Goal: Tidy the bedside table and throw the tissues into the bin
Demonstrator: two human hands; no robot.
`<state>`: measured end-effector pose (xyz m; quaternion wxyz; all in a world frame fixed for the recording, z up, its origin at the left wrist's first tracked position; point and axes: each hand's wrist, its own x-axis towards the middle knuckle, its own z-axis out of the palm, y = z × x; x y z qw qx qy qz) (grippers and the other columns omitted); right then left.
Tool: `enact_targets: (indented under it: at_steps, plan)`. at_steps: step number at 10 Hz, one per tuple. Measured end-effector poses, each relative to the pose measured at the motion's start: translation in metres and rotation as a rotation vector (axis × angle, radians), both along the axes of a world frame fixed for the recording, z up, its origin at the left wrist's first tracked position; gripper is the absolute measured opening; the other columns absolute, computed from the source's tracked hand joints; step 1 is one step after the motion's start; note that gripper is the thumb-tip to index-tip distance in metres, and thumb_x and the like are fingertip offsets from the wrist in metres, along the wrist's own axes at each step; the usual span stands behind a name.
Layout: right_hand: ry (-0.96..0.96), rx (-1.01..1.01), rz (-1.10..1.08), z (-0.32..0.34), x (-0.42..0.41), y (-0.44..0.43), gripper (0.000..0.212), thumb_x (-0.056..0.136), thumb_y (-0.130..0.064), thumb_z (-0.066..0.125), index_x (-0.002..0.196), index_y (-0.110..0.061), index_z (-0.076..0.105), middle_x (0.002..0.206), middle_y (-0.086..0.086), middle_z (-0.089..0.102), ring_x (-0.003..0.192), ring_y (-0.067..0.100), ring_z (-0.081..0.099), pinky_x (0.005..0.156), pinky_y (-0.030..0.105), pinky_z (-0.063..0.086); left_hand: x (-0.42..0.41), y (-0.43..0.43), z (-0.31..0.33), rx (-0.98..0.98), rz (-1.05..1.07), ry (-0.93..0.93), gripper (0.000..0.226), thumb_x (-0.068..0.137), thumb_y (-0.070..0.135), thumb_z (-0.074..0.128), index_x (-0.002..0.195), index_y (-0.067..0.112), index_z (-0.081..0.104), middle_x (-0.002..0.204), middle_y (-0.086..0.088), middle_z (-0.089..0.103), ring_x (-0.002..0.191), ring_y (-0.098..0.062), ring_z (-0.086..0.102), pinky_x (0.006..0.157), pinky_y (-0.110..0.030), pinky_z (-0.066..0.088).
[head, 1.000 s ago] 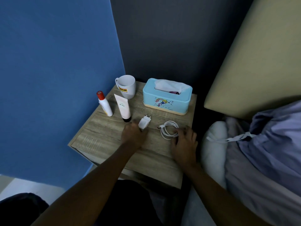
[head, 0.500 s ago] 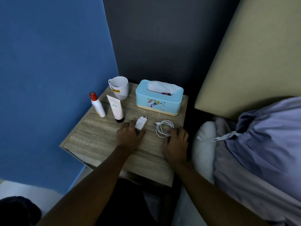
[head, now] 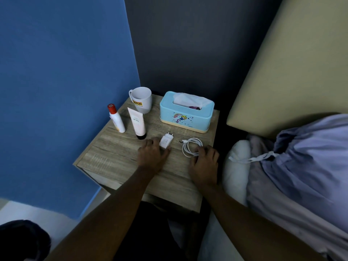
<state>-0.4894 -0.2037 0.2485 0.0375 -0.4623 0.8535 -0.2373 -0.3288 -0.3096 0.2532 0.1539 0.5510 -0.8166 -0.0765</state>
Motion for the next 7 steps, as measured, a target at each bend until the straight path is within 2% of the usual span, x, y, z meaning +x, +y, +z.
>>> enact_targets:
  at_steps: [3,5,6,7]
  plan:
    - [-0.012,0.023,0.019,0.005,0.0,0.001,0.052,0.078,-0.036,0.037,0.12,-0.015,0.06,0.128,0.017,0.05,0.121,0.036,0.042,0.1,0.047,0.044,0.001,0.008,-0.004,0.008,0.054,0.052,0.072,0.086,0.071,0.036,0.127,0.013,0.052,0.125,-0.014,0.06,0.113,-0.028,0.056,0.088,-0.041,0.049]
    - [-0.037,-0.039,-0.029,0.004,0.003,-0.009,0.052,0.08,-0.026,0.053,0.131,-0.014,0.048,0.135,0.016,0.046,0.125,0.034,0.04,0.106,0.044,0.038,0.0,0.001,-0.002,0.047,0.085,0.063,0.068,0.087,0.07,0.04,0.119,0.012,0.054,0.114,-0.012,0.063,0.104,-0.028,0.059,0.086,-0.042,0.049]
    - [-0.001,0.021,-0.014,0.003,0.001,-0.006,0.057,0.08,-0.025,0.055,0.134,-0.012,0.043,0.135,0.018,0.046,0.124,0.036,0.041,0.106,0.048,0.038,0.005,0.013,-0.001,0.173,0.092,0.082,0.064,0.086,0.064,0.048,0.121,0.01,0.051,0.117,-0.013,0.061,0.107,-0.028,0.056,0.088,-0.042,0.046]
    - [-0.043,0.1,-0.037,0.005,-0.003,-0.001,0.063,0.08,-0.027,0.057,0.139,-0.012,0.038,0.14,0.018,0.042,0.128,0.038,0.039,0.107,0.051,0.038,0.009,0.025,0.007,0.317,0.036,0.129,0.067,0.084,0.061,0.053,0.127,0.01,0.045,0.124,-0.012,0.056,0.112,-0.027,0.053,0.091,-0.041,0.046]
